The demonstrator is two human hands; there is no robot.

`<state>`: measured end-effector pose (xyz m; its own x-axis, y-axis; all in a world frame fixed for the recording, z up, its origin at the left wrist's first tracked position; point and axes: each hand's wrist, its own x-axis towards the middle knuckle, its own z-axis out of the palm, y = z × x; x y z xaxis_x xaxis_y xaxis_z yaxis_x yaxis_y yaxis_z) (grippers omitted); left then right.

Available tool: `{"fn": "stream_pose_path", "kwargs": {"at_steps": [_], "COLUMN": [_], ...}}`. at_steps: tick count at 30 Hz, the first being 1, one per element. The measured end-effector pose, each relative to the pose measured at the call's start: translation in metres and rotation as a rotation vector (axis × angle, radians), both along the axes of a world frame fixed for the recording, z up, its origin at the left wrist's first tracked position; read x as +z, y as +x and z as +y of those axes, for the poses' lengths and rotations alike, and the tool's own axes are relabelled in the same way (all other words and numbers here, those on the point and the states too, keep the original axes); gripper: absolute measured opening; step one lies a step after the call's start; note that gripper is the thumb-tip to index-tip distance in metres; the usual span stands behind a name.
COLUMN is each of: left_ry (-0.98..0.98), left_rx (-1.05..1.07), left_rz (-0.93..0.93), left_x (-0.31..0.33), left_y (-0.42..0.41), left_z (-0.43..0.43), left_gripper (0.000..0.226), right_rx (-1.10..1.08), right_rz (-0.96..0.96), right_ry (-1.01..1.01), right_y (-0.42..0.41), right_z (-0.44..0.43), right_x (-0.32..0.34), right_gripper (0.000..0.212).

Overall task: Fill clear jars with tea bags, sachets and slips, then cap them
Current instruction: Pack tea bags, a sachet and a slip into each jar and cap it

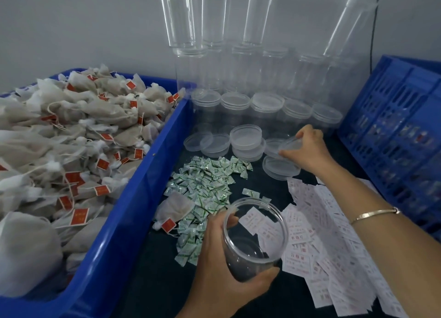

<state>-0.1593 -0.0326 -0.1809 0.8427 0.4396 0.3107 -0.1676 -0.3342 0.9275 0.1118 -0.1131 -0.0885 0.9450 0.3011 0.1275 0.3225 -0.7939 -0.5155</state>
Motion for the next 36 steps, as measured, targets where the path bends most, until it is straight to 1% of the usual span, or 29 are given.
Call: {"fn": "stream_pose_path", "kwargs": {"at_steps": [3,5,9,13,14,16,18,19,21,23,24,25,26,27,28,30,31,34,36], "left_ry": [-0.007,-0.039,-0.137,-0.094,-0.097,-0.091,-0.061,-0.052,-0.042,-0.032,-0.032,-0.038,-0.046,-0.051,-0.05,-0.067,-0.079,-0.09,-0.082], "left_rx": [-0.01,-0.016,-0.011,-0.017,-0.012,-0.013,-0.026,-0.032,-0.041,-0.049,-0.048,-0.045,-0.04,-0.039,-0.044,-0.063,-0.075,-0.102,-0.166], "left_rz": [-0.021,-0.014,0.046,0.028,0.026,0.012,-0.018,-0.03,-0.054,-0.066,-0.071,-0.073,-0.068,-0.066,-0.068,-0.068,-0.059,0.024,0.13], "left_x": [0.005,0.007,0.006,0.008,0.008,0.009,0.008,0.008,0.008,0.008,0.006,0.004,0.002,0.001,-0.001,-0.001,0.0,0.01,0.027], "left_y": [0.001,0.003,0.006,0.006,0.006,0.006,0.007,0.006,0.005,0.004,0.004,0.003,0.003,0.003,0.002,0.0,-0.001,-0.004,-0.01], "left_z": [-0.001,-0.002,-0.003,-0.005,-0.004,-0.003,-0.004,-0.004,-0.002,-0.001,-0.001,0.0,0.001,0.001,0.002,0.001,0.001,0.001,0.003], "left_gripper": [0.087,0.086,0.087,0.084,0.083,0.083,0.086,0.086,0.086,0.086,0.087,0.088,0.089,0.091,0.091,0.091,0.091,0.092,0.091], "right_rx": [-0.005,-0.04,-0.088,-0.11,-0.12,-0.136,-0.058,0.028,0.233,0.364,0.415,0.501,0.607,0.655,0.672,0.681,0.672,0.612,0.576], "right_rz": [0.006,0.0,0.117,0.192,0.183,0.09,-0.003,0.011,0.158,0.385,0.471,0.484,0.452,0.421,0.398,0.358,0.333,0.224,0.194], "right_ry": [0.151,0.182,0.06,0.01,0.005,0.037,0.177,0.263,0.45,0.701,0.779,0.804,0.743,0.705,0.699,0.741,0.767,0.807,0.838], "right_y": [0.011,0.019,0.038,0.044,0.04,0.024,-0.001,-0.02,-0.061,-0.098,-0.112,-0.125,-0.139,-0.152,-0.164,-0.181,-0.186,-0.195,-0.199], "right_z": [0.013,0.022,0.031,0.029,0.029,0.024,0.014,0.005,-0.001,-0.013,-0.02,-0.024,-0.029,-0.031,-0.036,-0.042,-0.042,-0.037,-0.034], "right_x": [-0.007,-0.014,-0.033,-0.042,-0.039,-0.032,-0.029,-0.029,-0.026,-0.027,-0.031,-0.037,-0.042,-0.05,-0.056,-0.064,-0.066,-0.069,-0.072], "right_gripper": [0.06,0.069,0.099,0.119,0.122,0.122,0.119,0.12,0.125,0.148,0.151,0.14,0.123,0.114,0.112,0.113,0.108,0.08,0.074]}}
